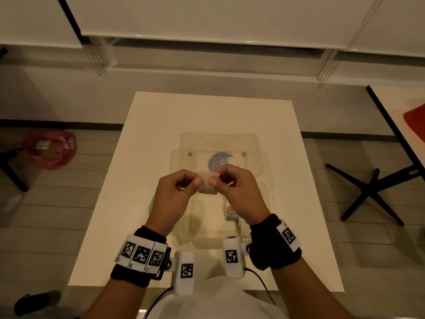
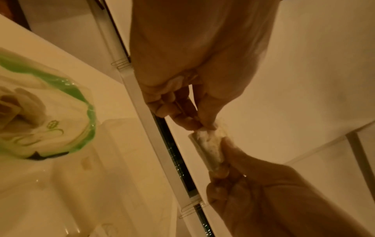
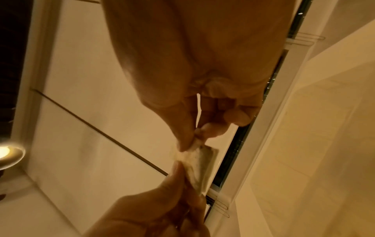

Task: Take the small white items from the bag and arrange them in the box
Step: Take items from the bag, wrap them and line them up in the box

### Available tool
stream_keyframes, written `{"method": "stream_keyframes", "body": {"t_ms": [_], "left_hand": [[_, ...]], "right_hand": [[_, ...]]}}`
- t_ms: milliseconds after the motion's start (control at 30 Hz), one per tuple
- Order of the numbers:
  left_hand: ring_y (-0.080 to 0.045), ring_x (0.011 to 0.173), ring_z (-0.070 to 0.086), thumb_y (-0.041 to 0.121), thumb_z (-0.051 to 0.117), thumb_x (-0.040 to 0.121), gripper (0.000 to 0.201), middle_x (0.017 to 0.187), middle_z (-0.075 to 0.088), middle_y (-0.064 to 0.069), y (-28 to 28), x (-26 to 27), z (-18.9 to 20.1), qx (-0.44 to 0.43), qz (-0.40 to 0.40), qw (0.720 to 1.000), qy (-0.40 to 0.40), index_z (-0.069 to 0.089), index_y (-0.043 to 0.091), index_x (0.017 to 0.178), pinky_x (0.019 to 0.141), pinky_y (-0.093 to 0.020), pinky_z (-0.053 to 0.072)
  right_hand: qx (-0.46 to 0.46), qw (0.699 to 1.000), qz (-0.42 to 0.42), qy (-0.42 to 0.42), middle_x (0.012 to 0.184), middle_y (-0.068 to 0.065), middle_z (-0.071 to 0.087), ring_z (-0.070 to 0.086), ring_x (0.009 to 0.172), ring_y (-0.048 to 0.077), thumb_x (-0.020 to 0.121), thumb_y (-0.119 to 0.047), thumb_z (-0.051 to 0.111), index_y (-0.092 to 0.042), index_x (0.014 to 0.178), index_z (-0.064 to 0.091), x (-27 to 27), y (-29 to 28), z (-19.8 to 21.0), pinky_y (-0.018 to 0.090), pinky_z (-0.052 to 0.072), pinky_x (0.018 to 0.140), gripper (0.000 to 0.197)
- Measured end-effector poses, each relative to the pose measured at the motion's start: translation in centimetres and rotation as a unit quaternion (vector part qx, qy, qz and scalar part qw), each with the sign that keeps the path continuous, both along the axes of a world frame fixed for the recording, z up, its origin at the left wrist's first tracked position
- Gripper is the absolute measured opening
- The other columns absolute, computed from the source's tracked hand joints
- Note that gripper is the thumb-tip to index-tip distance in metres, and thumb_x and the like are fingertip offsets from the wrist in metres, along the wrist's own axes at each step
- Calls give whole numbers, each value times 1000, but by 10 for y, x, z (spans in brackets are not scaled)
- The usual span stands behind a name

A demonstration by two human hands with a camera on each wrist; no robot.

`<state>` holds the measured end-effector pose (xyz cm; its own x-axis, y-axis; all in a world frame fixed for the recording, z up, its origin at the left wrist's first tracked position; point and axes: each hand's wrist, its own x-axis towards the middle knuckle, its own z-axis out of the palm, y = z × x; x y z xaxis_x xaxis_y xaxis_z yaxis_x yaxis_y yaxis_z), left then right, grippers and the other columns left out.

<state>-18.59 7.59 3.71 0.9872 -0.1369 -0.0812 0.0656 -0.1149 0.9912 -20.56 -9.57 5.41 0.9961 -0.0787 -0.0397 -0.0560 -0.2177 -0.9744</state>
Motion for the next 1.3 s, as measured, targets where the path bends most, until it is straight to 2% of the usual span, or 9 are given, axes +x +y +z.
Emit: {"method": "stream_keyframes", "body": {"t_ms": [167, 300, 433, 500, 633, 833, 967, 1133, 1300], "left_hand": [[-5, 75, 64, 8, 71, 89, 14, 81, 72, 7, -4, -1, -1, 85, -9, 995, -47, 70, 22, 86, 71, -31, 49], [-9, 80, 65, 17, 70, 91, 8, 84, 72, 7, -5, -1, 0, 103, -21, 993, -46, 69, 23, 86, 71, -26, 43], [-3, 75, 63, 22, 75, 88, 5, 88, 71, 9, -3, -1, 0, 130, -32, 990, -45, 70, 22, 88, 61, -14, 36], [-3, 76, 64, 19, 76, 87, 6, 88, 71, 10, -2, -2, -2, 146, -23, 987, -60, 70, 21, 86, 62, -11, 37], [-6, 78, 64, 19, 75, 87, 6, 88, 71, 9, -2, -3, -7, 148, -15, 987, -63, 70, 19, 85, 65, -7, 39], [-4, 77, 63, 19, 76, 87, 7, 87, 70, 9, -4, -5, -12, 149, -27, 987, -46, 69, 20, 85, 64, -6, 39], [-6, 72, 61, 18, 75, 87, 9, 85, 70, 8, 7, -5, -19, 165, -63, 984, 0, 70, 22, 81, 67, -12, 45], [2, 63, 57, 25, 72, 91, 12, 73, 68, 7, 35, -15, -34, 242, -232, 938, 94, 70, 16, 82, 66, -16, 48], [-1, 59, 58, 36, 65, 94, 25, 66, 68, 8, 63, -34, -59, 316, -330, 868, 193, 70, 17, 78, 64, -19, 49]], "right_hand": [[10, 1000, -19, -9, 80, -1, 68, 62, 75, 20, 90, -8, 68, -15, 88, 68, 0, 0, -4, 42, 54, 75, 7], [3, 1000, -18, -7, 79, 0, 67, 63, 74, 19, 90, -7, 67, -14, 88, 68, 0, -1, -4, 45, 57, 73, 8], [-26, 1000, -5, 1, 78, -4, 67, 65, 75, 29, 88, -11, 68, -18, 87, 67, 0, -4, -4, 48, 57, 73, 7], [-38, 999, 0, 13, 82, -6, 67, 66, 72, 27, 86, -14, 71, -20, 90, 68, -1, -5, -3, 42, 57, 71, 8], [-103, 995, 2, -16, 84, -8, 60, 56, 67, 7, 86, -17, 73, -22, 93, 71, -6, -7, 2, 15, 46, 65, 9], [-211, 977, 23, -29, 82, -11, 55, 52, 71, 2, 88, -15, 70, -19, 85, 70, -5, -8, 3, 10, 39, 66, 5], [-240, 970, 23, -9, 79, -10, 52, 49, 70, -1, 86, -13, 70, -18, 85, 68, 0, -20, -5, 11, 35, 65, 6], [-280, 959, 16, 45, 83, -3, 64, 55, 74, 7, 88, -17, 68, -19, 84, 68, 14, -51, -28, 21, 43, 68, 4], [-318, 938, 75, 118, 82, -4, 66, 58, 76, 11, 88, -15, 66, -18, 83, 69, 19, -66, -59, 21, 43, 68, 7]]}}
